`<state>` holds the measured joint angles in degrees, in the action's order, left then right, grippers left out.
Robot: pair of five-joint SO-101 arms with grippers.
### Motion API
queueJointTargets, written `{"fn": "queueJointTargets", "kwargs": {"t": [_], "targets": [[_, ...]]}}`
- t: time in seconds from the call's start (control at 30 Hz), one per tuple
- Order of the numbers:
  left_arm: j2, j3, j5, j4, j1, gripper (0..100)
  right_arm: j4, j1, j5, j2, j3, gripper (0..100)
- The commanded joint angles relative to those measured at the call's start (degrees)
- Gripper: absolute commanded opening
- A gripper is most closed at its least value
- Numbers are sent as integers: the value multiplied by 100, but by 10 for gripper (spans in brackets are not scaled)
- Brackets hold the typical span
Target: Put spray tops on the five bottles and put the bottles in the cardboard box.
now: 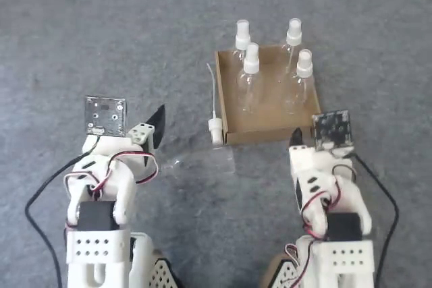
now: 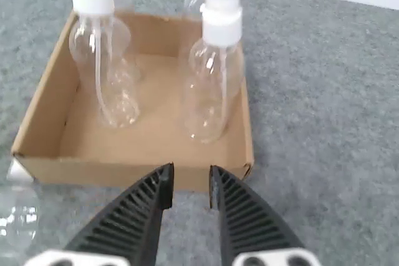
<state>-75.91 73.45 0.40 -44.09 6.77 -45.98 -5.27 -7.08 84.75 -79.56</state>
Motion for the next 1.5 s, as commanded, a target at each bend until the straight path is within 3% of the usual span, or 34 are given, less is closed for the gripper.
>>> {"fn": "queueJointTargets", "kwargs": {"t": [0.0,0.27,0.43,0.53,0.77,1.47], "targets": [[-88,312,-9,62,615,239,-22,57,-114,1068,-651,45],[-88,734,-9,105,976,226,-13,13,-105,1886,-1688,47],[-88,1077,-9,607,1002,99,-57,57,-79,1780,-1697,44],[-88,1279,-9,949,985,62,-664,4,-105,1754,-1697,46],[-88,1534,-9,1477,1002,62,-1182,4,-114,1798,-1697,48],[-88,1534,-9,1459,1020,62,-1182,4,-114,1807,-1697,49]]}}
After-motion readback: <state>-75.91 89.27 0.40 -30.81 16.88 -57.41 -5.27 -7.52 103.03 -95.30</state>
